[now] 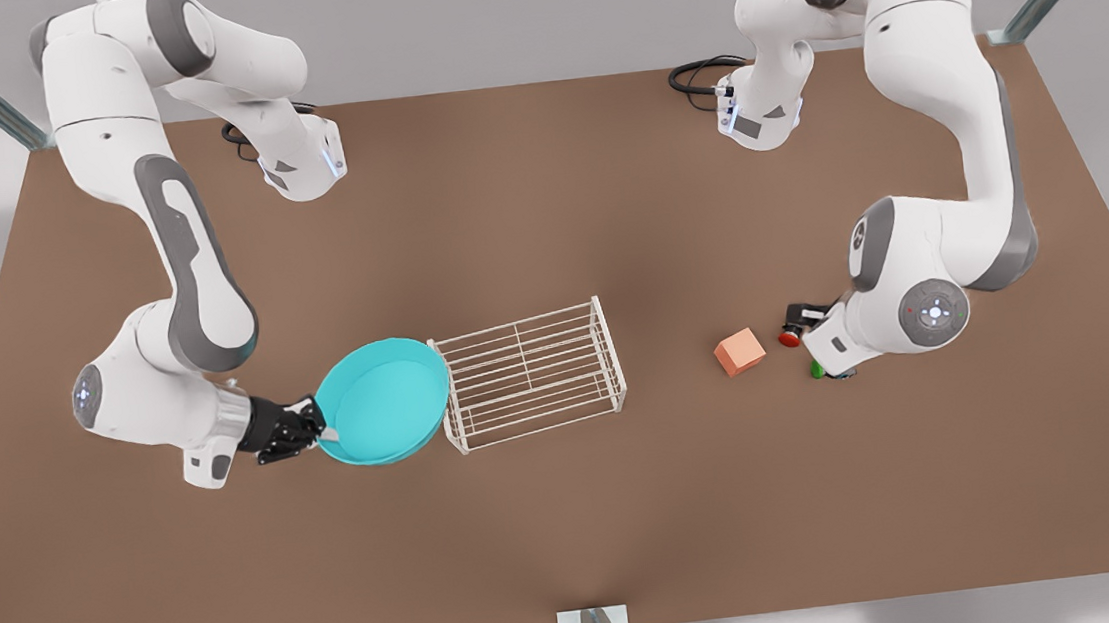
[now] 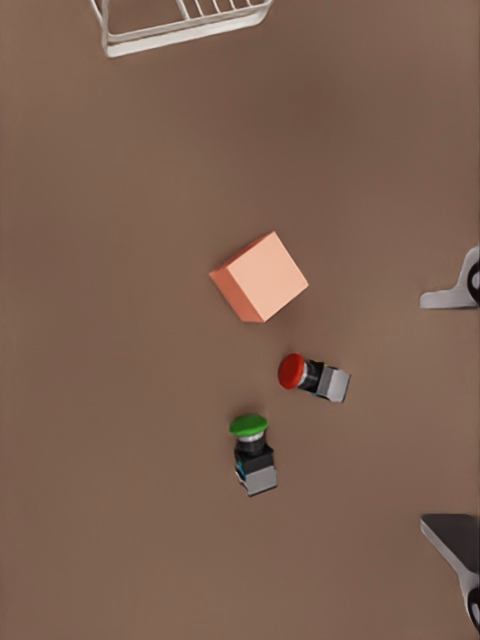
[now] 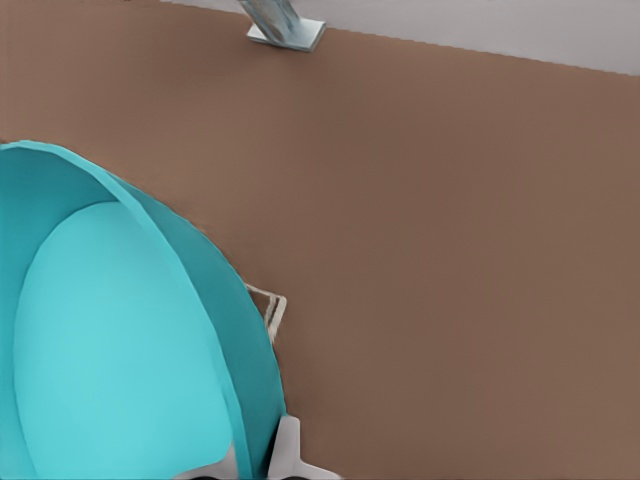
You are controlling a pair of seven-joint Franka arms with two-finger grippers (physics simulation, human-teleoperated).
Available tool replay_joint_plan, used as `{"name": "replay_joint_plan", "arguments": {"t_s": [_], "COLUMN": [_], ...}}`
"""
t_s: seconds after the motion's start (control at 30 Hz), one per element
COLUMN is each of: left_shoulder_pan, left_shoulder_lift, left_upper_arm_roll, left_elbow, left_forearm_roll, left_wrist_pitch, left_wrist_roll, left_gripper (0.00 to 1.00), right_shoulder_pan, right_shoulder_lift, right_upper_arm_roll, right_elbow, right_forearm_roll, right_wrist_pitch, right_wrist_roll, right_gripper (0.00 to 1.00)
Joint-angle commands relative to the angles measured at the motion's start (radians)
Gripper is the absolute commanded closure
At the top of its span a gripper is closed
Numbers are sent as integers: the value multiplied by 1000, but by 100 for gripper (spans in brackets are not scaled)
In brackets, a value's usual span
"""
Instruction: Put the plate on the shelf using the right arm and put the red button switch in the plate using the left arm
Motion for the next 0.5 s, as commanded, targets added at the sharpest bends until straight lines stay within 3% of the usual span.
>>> {"name": "replay_joint_plan", "arguments": {"t_s": [0.0, 0.03, 0.27, 0.47], "left_shoulder_pan": [30, 44, 57, 69], "left_shoulder_lift": [-28, -80, -80, -59], "left_upper_arm_roll": [0, 1, 1, 12], "left_elbow": [-86, -215, -482, -673], "left_forearm_roll": [5, 4, 7, 5], "left_wrist_pitch": [164, 269, 585, 833], "left_wrist_roll": [165, 262, 381, 372], "left_gripper": [0, 0, 0, 0], "right_shoulder_pan": [7, 29, 224, 299], "right_shoulder_lift": [0, 0, 152, 216], "right_upper_arm_roll": [13, 15, 13, 8], "right_elbow": [32, 44, 263, 231], "right_forearm_roll": [3, 10, 13, -123], "right_wrist_pitch": [-131, -131, -121, -49], "right_wrist_roll": [268, 293, 567, 574], "right_gripper": [79, 79, 79, 79]}}
